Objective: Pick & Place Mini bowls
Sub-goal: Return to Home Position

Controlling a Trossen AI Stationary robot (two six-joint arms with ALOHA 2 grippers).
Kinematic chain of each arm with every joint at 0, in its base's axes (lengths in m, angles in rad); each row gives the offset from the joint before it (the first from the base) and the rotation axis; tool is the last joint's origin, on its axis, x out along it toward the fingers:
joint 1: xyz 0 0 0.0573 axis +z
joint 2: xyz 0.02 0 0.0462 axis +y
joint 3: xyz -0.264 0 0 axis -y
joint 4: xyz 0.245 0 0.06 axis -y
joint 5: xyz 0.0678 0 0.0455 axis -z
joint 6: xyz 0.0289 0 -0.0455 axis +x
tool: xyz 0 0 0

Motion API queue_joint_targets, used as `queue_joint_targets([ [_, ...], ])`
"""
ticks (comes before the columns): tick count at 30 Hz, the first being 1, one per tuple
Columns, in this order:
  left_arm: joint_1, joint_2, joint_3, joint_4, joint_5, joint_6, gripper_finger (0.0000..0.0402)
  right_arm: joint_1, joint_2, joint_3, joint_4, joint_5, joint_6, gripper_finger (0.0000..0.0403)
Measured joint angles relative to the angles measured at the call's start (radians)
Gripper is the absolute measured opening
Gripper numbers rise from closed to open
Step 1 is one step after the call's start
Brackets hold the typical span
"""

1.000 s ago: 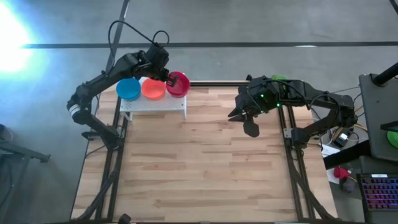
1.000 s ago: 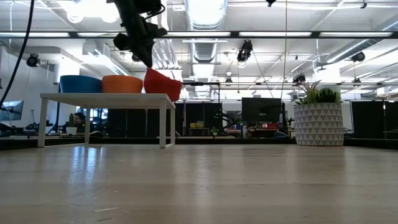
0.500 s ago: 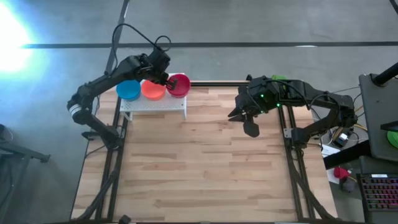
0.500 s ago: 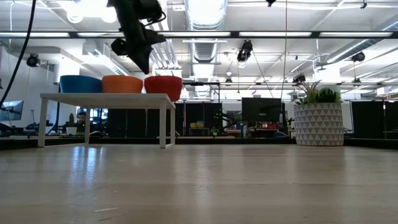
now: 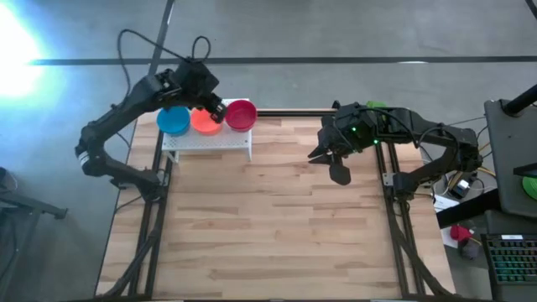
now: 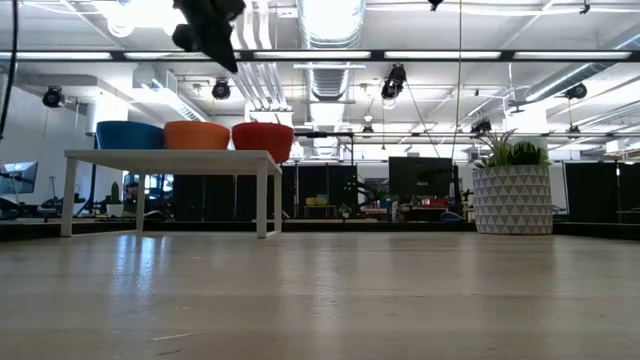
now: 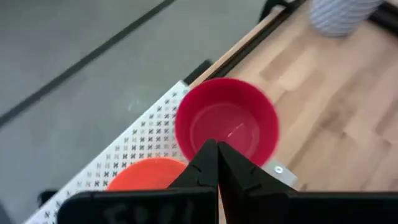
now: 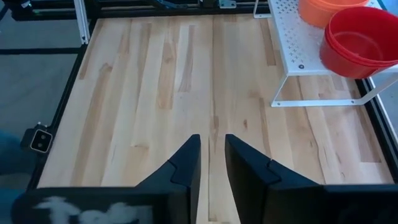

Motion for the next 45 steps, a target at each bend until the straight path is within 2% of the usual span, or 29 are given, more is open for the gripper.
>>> queue_joint_targets([
  [8, -0.054, -0.156, -0.003, -0.002, 0.123, 0.130, 0.0000, 0.000, -0.078, 0.001, 0.049, 0.000, 0.069, 0.0012],
  [11, -0.065, -0.222, -0.004, -0.002, 0.163, 0.160, 0.0000, 0.000, -0.118, 0.001, 0.097, 0.000, 0.085, 0.0009],
  [18, -0.084, -0.390, -0.056, -0.002, 0.168, 0.163, 0.0000, 0.000, -0.205, 0.001, 0.114, 0.000, 0.025, 0.0008],
  [22, -0.084, -0.490, -0.116, 0.031, 0.184, 0.136, 0.0000, 0.000, -0.266, 0.000, 0.106, -0.006, 0.019, 0.0008],
  [27, -0.084, -0.614, -0.232, 0.112, 0.271, 0.113, 0.0000, 0.000, -0.355, -0.009, 0.069, -0.071, -0.009, 0.0008],
  [31, -0.084, -0.716, -0.366, 0.187, 0.311, 0.067, 0.0000, 0.004, -0.441, -0.096, 0.120, -0.094, -0.003, 0.0008],
  [35, -0.084, -0.816, -0.495, 0.326, 0.395, 0.054, 0.0000, 0.004, -0.531, -0.208, 0.173, -0.099, 0.034, 0.0008],
  [37, -0.084, -0.854, -0.544, 0.346, 0.425, 0.055, 0.0000, 0.003, -0.576, -0.259, 0.222, -0.100, 0.068, 0.0008],
  [45, -0.084, -0.996, -0.610, 0.362, 0.480, 0.091, 0.0000, 0.003, -0.737, -0.450, 0.317, -0.106, 0.105, 0.0008],
])
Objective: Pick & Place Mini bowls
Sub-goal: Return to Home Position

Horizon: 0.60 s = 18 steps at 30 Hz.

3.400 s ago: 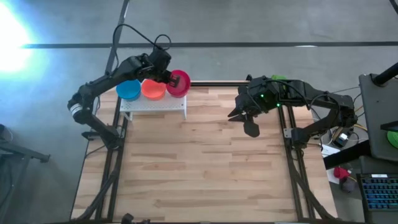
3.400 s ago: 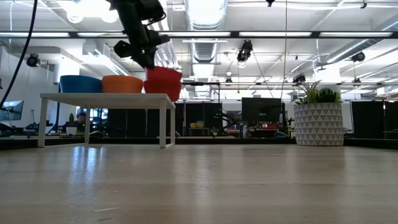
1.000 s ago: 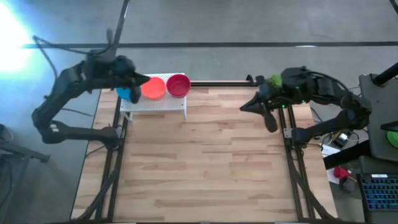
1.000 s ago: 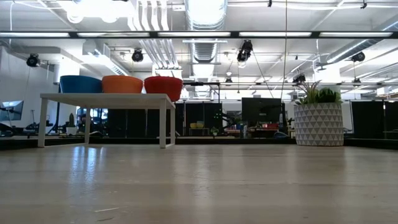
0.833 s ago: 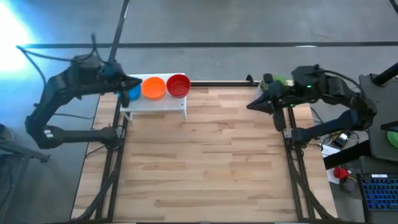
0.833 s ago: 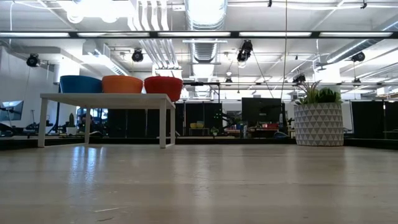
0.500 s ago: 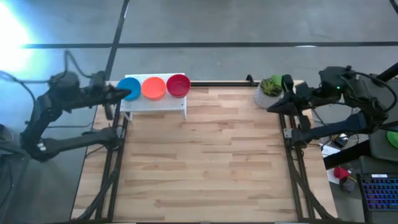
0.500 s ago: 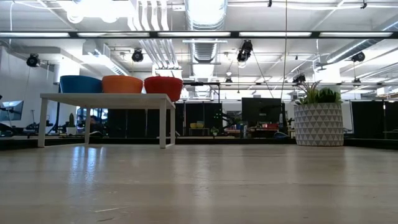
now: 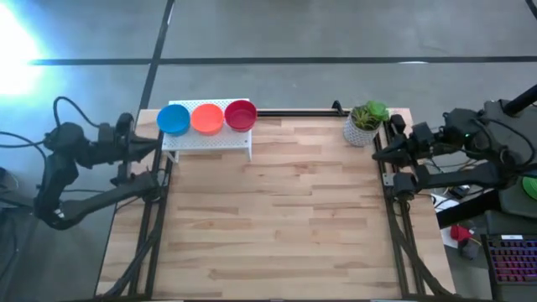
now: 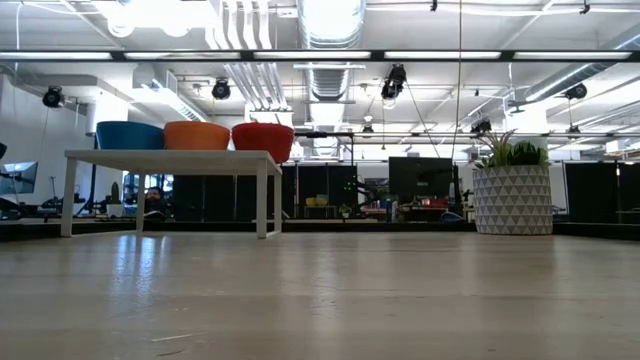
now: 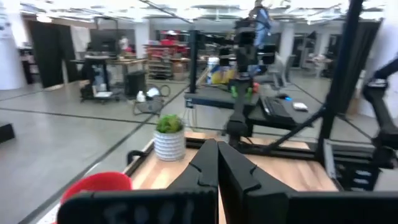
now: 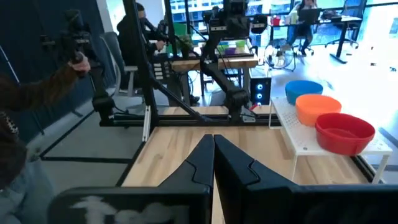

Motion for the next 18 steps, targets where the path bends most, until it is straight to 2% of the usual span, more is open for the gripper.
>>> queue_joint_targets([
  [8, 0.000, -0.121, -0.002, -0.004, 0.026, -0.041, 0.0000, 0.000, -0.153, -0.157, 0.154, 0.000, 0.019, 0.0008],
  [18, 0.000, -0.225, -0.003, -0.005, 0.024, -0.072, 0.0000, 0.000, -0.334, -0.240, 0.157, 0.000, 0.002, 0.0008],
])
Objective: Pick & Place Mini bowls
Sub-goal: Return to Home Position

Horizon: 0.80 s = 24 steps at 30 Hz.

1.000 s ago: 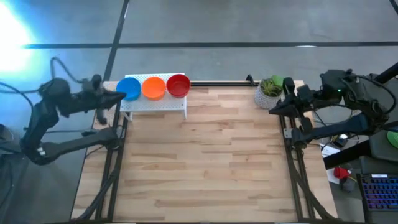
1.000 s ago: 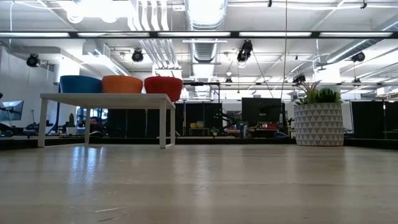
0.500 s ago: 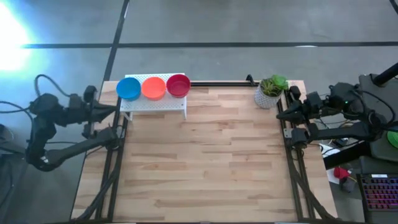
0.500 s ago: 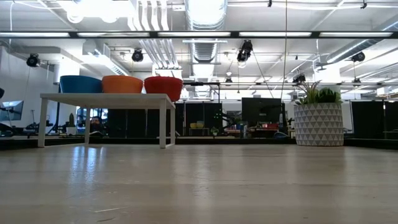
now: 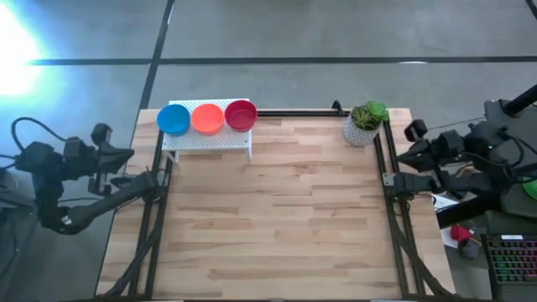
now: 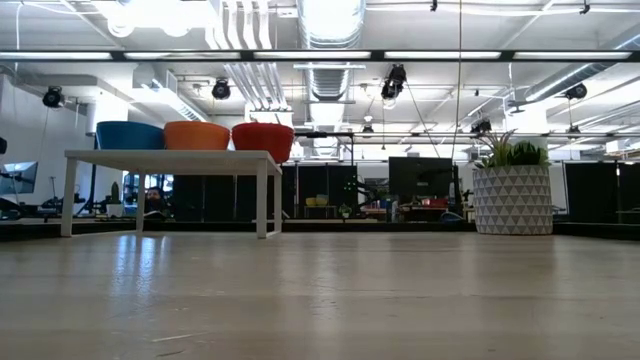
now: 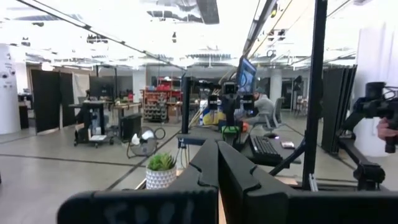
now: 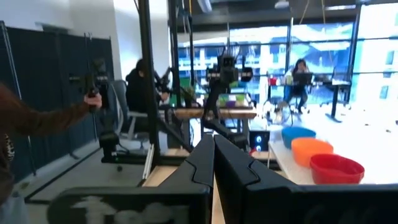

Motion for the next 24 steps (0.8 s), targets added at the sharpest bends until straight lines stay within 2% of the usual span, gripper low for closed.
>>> queue_joint_targets([
  [9, 0.000, -0.058, 0.000, -0.001, 0.000, 0.068, 0.0000, 0.000, -0.135, -0.045, -0.005, 0.000, -0.002, 0.0008],
  [17, 0.000, -0.104, -0.001, -0.005, -0.001, 0.037, 0.0000, 0.000, -0.264, -0.095, -0.002, 0.000, -0.008, 0.0008],
  [24, 0.000, -0.104, -0.042, -0.011, -0.002, 0.076, 0.0000, 0.000, -0.248, -0.092, -0.052, -0.005, -0.060, 0.0008],
])
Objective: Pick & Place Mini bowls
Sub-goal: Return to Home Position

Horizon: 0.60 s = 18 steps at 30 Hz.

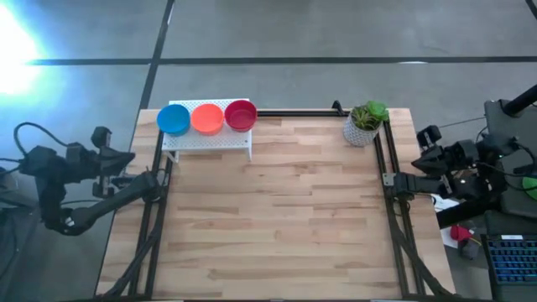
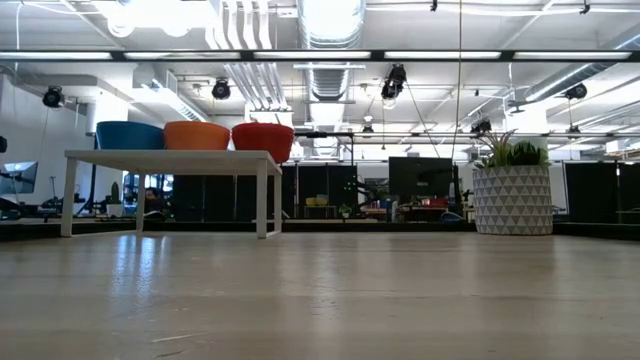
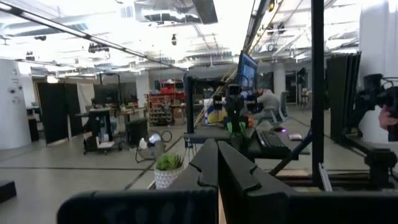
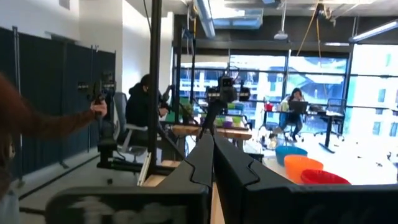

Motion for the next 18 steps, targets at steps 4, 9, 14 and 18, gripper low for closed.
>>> queue_joint_targets([
  [4, 0.000, -0.001, -0.061, 0.079, 0.001, -0.003, 0.0000, 0.000, -0.019, -0.037, 0.009, 0.000, 0.008, 0.0008],
  [9, 0.000, -0.002, -0.166, 0.169, 0.003, -0.002, 0.0000, 0.000, -0.016, -0.083, 0.021, -0.003, -0.001, 0.0008],
  [14, 0.000, -0.003, -0.292, 0.270, 0.014, -0.012, 0.0000, 0.000, -0.019, -0.159, 0.056, -0.003, -0.014, 0.0008],
  [18, 0.000, -0.003, -0.398, 0.406, 0.021, -0.033, 0.0000, 0.000, -0.019, -0.222, 0.160, -0.003, 0.011, 0.0008],
])
